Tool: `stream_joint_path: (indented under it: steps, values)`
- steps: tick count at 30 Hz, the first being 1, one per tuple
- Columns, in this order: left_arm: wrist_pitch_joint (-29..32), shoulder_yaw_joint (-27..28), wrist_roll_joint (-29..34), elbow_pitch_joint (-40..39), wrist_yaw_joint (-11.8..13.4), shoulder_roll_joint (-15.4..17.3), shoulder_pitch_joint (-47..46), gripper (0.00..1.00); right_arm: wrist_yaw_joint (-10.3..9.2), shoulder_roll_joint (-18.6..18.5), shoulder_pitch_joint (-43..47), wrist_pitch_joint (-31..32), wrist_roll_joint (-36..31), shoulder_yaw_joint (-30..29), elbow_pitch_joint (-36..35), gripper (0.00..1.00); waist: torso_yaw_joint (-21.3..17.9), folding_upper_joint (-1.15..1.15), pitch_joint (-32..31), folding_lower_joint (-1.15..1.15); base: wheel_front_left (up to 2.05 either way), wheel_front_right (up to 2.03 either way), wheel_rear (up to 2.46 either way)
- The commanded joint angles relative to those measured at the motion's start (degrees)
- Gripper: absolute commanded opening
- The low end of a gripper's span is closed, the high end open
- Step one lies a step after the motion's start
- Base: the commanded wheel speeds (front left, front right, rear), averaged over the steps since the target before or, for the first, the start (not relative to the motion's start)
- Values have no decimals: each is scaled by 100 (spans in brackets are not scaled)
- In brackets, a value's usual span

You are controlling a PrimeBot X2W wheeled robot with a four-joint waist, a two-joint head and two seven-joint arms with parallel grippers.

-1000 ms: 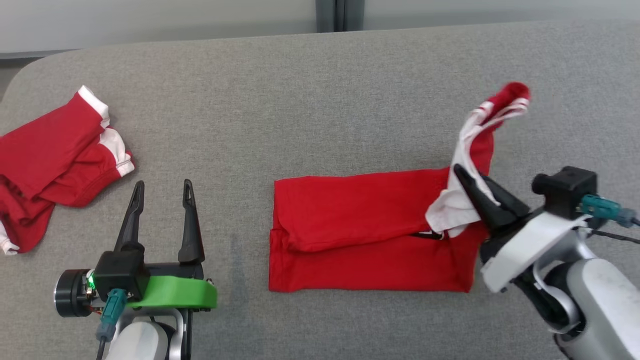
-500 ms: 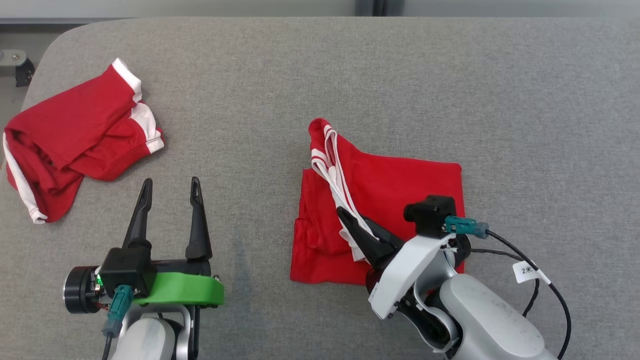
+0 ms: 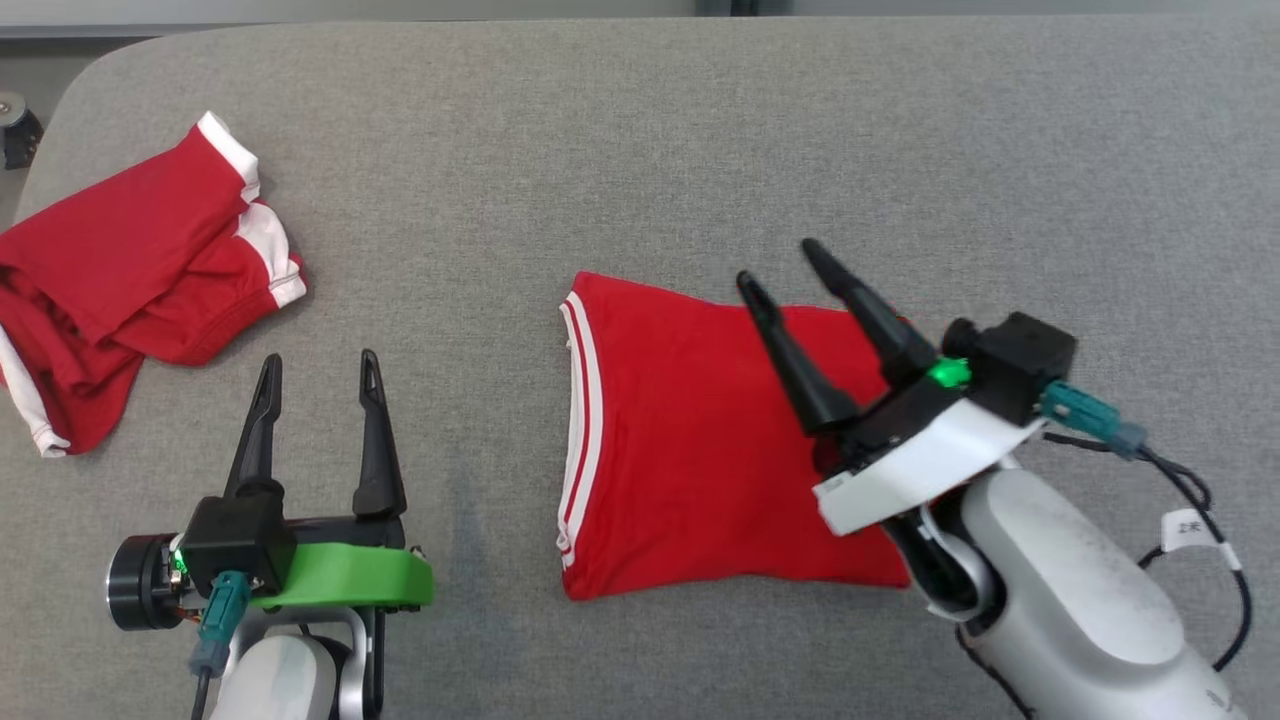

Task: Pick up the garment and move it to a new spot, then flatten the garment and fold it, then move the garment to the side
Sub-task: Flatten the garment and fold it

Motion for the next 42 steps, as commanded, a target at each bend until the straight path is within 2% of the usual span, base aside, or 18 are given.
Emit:
stream_joint_path:
  steps: [1,8,15,21,32,42]
  values:
    - [-2,24,69,-17,-13,36,42,100,-3,-87,168,-19,-137,-206,-117,100,-67,0,-37,0,0,0,0]
    - [-2,71,121,-1,1,109,150,100,-3,-454,1149,-22,-697,-1852,-554,100,-320,0,-176,0,0,0,0]
    - [4,135,74,16,52,234,455,100,-3,-554,2061,74,-1067,-2738,-731,100,-631,0,-523,0,0,0,0]
    - [77,70,31,69,8,302,760,100,-3,-455,2607,354,-1276,-2982,-1045,100,-762,0,-894,0,0,0,0]
    - [170,-36,-64,206,-35,390,1186,100,-3,-204,3283,789,-1398,-3081,-1569,100,-826,0,-1472,0,0,0,0]
    - [269,-13,-124,169,71,416,1346,100,-3,-124,3471,962,-1386,-3123,-1760,100,-808,0,-1588,0,0,0,0]
